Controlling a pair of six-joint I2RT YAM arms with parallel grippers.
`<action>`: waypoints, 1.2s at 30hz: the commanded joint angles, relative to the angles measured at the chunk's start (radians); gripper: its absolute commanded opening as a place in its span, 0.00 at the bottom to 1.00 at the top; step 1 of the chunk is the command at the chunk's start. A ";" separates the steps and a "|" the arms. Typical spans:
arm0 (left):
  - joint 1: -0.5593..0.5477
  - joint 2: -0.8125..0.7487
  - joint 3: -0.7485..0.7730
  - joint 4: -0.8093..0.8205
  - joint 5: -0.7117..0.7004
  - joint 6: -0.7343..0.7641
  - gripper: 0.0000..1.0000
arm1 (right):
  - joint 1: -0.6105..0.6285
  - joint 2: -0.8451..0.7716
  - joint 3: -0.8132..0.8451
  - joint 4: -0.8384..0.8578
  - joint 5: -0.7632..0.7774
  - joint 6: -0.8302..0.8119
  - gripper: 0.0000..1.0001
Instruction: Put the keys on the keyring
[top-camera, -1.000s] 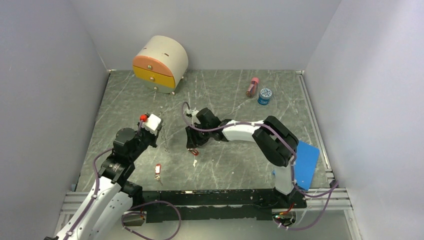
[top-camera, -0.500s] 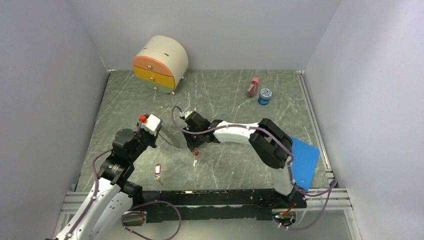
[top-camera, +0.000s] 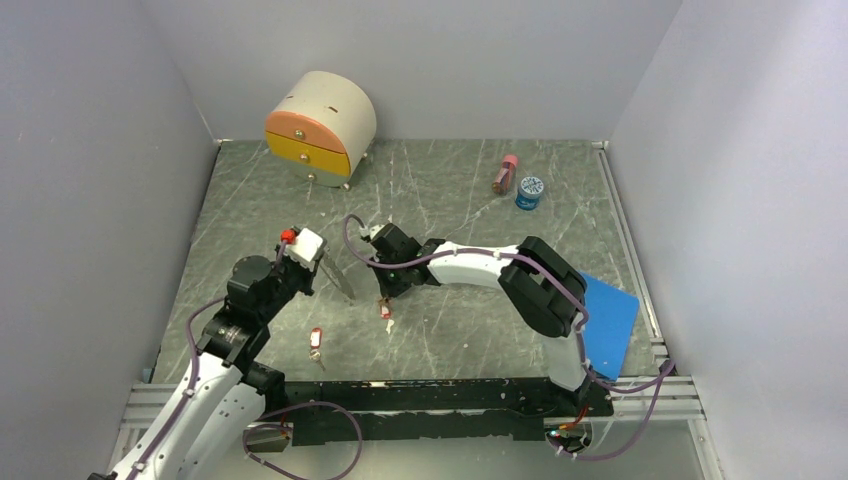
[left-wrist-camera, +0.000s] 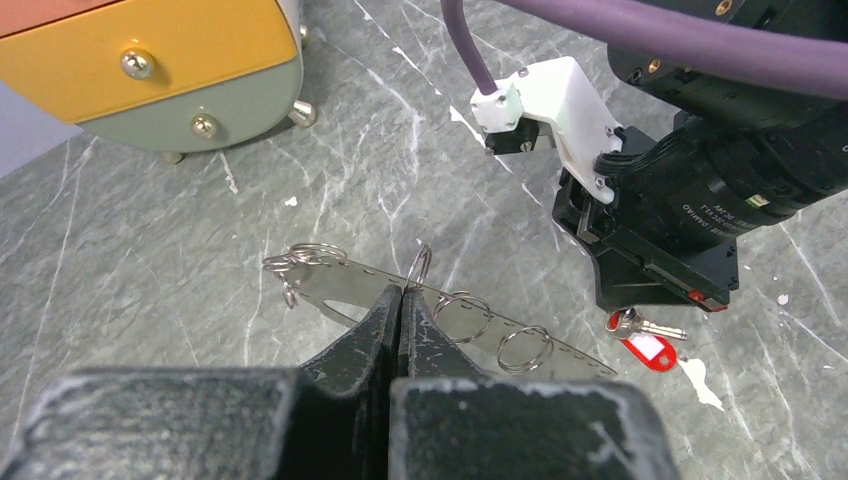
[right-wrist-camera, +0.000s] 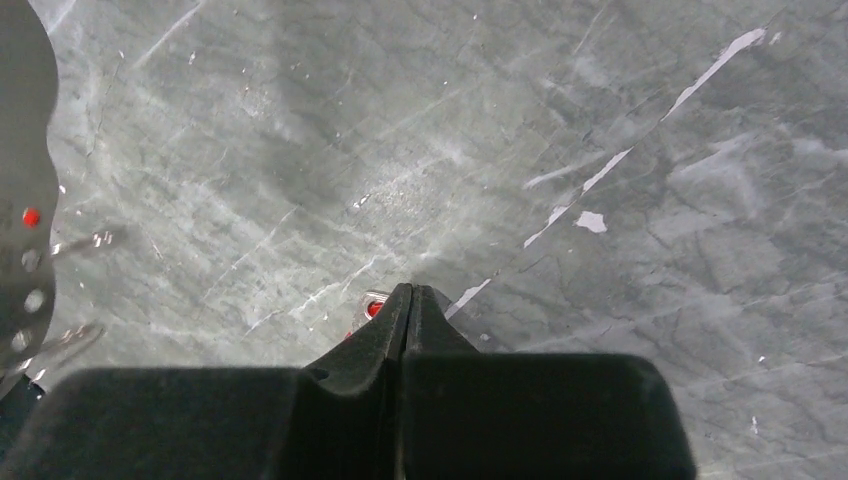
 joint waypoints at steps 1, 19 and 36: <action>0.003 0.014 0.033 0.034 0.020 0.019 0.02 | -0.002 -0.048 0.011 -0.052 -0.044 -0.029 0.00; 0.003 0.047 0.042 0.032 0.051 0.023 0.03 | -0.033 -0.100 -0.086 0.032 -0.261 -0.199 0.53; 0.003 0.055 0.040 0.032 0.049 0.012 0.03 | -0.032 -0.045 -0.032 0.020 -0.193 -0.270 0.15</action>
